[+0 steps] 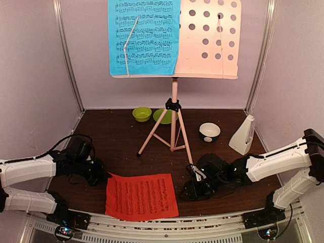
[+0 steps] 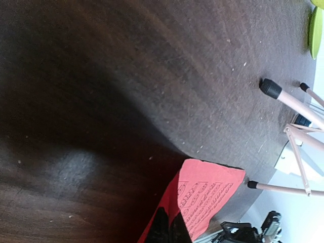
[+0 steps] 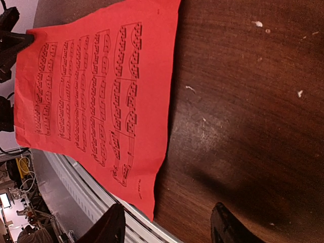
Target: Set up the instrument practice props
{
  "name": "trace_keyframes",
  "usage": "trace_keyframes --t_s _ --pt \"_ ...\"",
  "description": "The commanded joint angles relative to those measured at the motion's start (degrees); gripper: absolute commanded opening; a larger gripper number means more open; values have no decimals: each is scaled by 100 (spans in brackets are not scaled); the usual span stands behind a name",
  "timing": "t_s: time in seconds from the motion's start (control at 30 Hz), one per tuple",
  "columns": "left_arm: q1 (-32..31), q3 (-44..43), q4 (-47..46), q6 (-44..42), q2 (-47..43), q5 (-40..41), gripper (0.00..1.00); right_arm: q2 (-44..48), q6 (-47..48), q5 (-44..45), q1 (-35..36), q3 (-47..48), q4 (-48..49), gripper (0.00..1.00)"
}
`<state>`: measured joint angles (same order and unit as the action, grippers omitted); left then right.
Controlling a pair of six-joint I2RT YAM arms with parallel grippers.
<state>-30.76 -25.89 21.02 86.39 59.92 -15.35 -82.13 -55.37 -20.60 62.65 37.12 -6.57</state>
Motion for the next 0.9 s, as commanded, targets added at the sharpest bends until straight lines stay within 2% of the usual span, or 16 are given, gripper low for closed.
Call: trace_keyframes --t_s 0.0,0.23,0.37,0.67,0.8,0.87 --pt "-103 -277 -515 212 215 226 0 -281 -248 -249 56 -118 790 59" --pt "-228 -355 -772 238 453 222 0 -857 -499 -525 56 -113 1617 58" --pt "-308 -320 -944 323 486 253 0 -1187 -624 -674 38 -122 2024 54" --pt "-431 -245 -925 313 454 410 0 -991 -739 -462 -118 -372 2095 17" --pt "-437 -230 -913 172 452 454 0 -656 -518 -236 -154 -324 1685 10" --pt "-438 -291 -923 -6 521 418 0 -488 -291 -153 -157 -184 1387 4"
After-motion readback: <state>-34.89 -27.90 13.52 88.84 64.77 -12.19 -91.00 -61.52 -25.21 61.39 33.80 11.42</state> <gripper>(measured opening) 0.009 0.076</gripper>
